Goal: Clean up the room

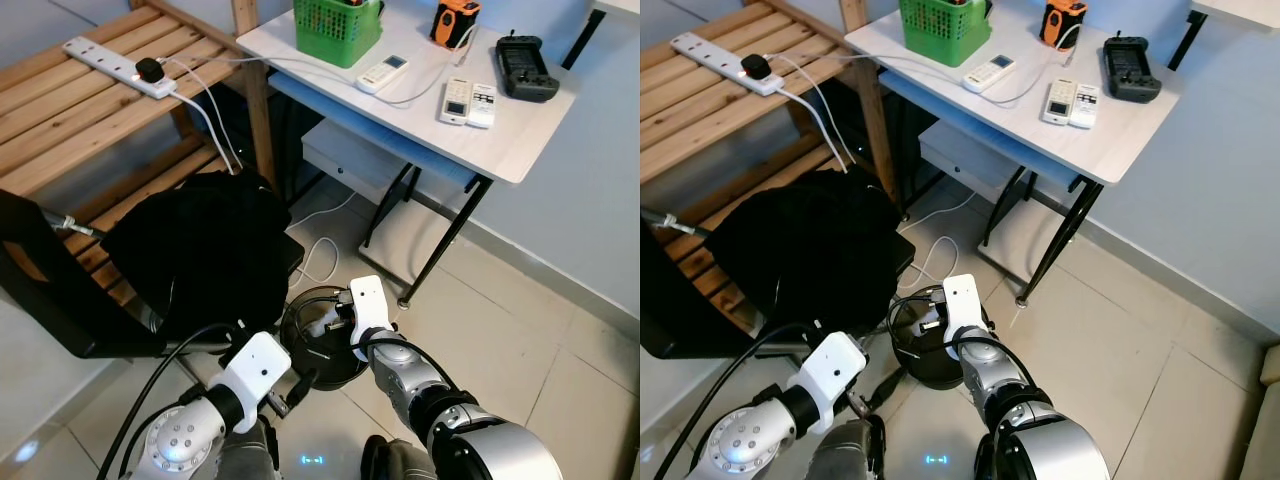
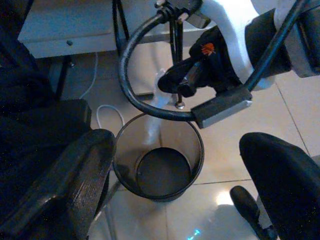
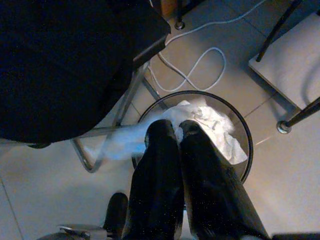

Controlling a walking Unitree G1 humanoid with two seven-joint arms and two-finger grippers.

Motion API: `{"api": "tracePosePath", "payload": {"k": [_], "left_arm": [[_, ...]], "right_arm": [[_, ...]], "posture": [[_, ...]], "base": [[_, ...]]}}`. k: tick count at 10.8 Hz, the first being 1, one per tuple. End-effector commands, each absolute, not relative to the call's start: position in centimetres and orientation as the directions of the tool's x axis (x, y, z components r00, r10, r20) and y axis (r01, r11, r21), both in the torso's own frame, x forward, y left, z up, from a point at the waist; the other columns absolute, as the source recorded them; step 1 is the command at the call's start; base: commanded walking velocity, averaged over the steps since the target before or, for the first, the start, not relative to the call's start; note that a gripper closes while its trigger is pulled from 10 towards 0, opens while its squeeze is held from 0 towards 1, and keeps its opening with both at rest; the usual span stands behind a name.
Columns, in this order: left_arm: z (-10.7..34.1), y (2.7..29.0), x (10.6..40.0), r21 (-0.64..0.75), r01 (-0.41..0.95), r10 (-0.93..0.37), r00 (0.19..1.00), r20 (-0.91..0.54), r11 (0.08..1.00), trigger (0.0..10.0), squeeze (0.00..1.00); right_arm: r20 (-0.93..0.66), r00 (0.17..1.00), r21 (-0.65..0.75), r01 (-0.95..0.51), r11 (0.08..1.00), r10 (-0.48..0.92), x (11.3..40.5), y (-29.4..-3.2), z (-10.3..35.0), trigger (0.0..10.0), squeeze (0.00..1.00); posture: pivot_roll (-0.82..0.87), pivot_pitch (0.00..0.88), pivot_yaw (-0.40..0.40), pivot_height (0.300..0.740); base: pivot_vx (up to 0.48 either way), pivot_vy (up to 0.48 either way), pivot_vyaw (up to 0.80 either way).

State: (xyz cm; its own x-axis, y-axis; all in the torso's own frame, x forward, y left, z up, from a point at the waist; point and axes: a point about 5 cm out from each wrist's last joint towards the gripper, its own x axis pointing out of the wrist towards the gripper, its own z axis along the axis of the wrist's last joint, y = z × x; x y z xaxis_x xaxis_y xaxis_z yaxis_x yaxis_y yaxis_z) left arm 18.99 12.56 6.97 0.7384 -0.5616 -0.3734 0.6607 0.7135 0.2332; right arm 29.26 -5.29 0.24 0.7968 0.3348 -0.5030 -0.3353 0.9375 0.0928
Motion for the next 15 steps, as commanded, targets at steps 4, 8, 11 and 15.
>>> {"api": "tracePosePath", "payload": {"k": [4,8,11,15], "left_arm": [[7.3,12.8,19.6,0.265,0.608,-0.515,0.784,-0.346,0.748,10.0,0.0],[8.0,12.6,20.3,0.279,0.556,-0.478,0.825,-0.302,0.783,10.0,0.0],[8.1,12.3,20.4,0.288,0.545,-0.468,0.833,-0.294,0.788,10.0,0.0],[7.9,12.0,20.4,0.279,0.554,-0.474,0.826,-0.304,0.785,10.0,0.0]], "right_arm": [[-0.482,0.736,0.192,-0.44,0.877,0.475,26.8,1.2,0.7,10.0,0.0],[-0.483,0.734,0.181,-0.449,0.875,0.477,26.8,1.2,0.6,10.0,0.0],[-0.485,0.734,0.171,-0.454,0.874,0.476,26.9,1.0,0.6,10.0,0.0],[-0.496,0.729,0.131,-0.475,0.87,0.472,26.8,0.7,0.3,10.0,0.0]], "posture": [[0.31,0.246,-0.02,0.726],[0.3,0.24,-0.022,0.726],[0.29,0.235,-0.024,0.726],[0.29,0.235,-0.024,0.726]], "base": [[0.0,0.0,0.0],[0.148,-0.187,0.0],[0.331,-0.344,0.0],[0.083,-0.077,0.0]]}}
